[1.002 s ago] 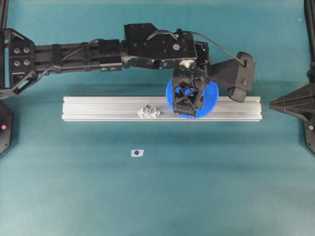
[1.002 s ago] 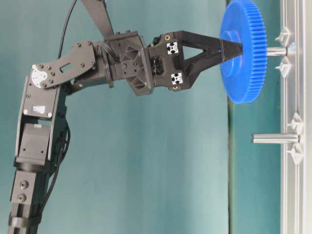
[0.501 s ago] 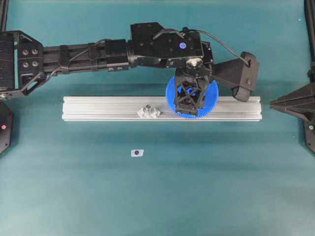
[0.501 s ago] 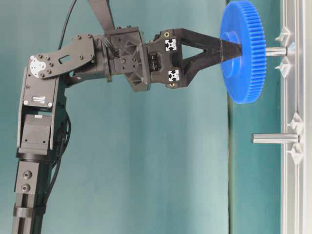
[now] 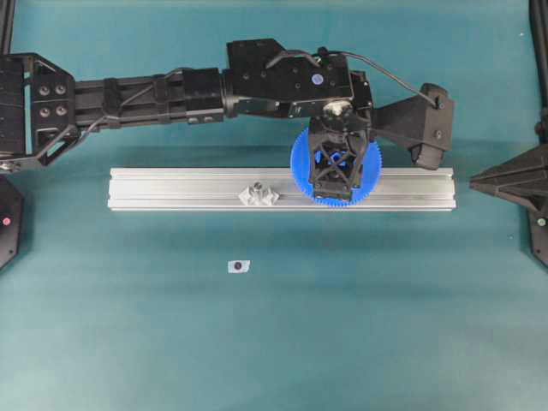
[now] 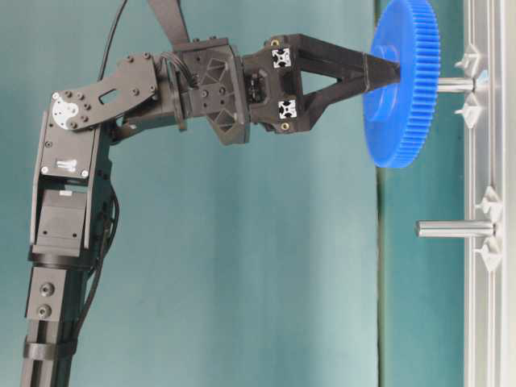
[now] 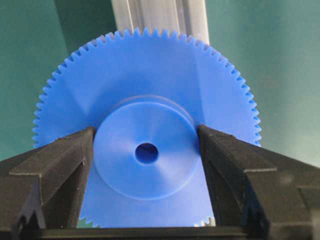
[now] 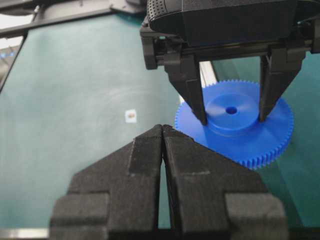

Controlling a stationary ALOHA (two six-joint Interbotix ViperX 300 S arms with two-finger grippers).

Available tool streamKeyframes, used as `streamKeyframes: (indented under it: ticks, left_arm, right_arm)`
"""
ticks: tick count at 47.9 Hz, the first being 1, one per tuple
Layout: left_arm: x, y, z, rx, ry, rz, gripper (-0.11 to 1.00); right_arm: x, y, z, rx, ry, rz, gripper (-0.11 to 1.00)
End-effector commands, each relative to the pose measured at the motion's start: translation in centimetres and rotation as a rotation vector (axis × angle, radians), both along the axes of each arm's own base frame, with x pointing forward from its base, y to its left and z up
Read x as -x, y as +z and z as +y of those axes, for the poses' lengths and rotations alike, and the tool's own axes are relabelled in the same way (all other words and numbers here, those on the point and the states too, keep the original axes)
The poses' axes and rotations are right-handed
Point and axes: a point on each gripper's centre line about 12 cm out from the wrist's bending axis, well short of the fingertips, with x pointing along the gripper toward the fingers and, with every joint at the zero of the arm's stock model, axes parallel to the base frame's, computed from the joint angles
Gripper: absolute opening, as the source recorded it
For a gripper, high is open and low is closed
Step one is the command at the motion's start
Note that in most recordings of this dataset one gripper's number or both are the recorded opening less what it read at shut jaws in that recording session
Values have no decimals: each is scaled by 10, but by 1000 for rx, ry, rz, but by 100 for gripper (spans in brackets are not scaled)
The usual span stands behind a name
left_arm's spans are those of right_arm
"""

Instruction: Find the location of the shaft and insert the large gear.

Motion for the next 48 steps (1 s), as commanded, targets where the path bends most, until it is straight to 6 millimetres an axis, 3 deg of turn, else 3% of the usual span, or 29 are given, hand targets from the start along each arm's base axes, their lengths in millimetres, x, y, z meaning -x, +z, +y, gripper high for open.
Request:
streamKeyframes:
  ticks: [1, 34, 41, 48]
  left_arm:
    - [3, 19, 12, -14, 24, -46, 69]
    - [9, 16, 4, 0, 35, -29, 71]
    - [9, 17, 3, 12, 69, -32, 94]
    - [9, 16, 3, 14, 75, -28, 94]
  right_arm:
    - [-1, 4, 0, -7, -3, -8, 3]
    - [-1, 4, 0, -8, -1, 1, 3]
    - [-2, 4, 0, -8, -2, 3, 3]
    - [-1, 4, 0, -8, -1, 1, 3]
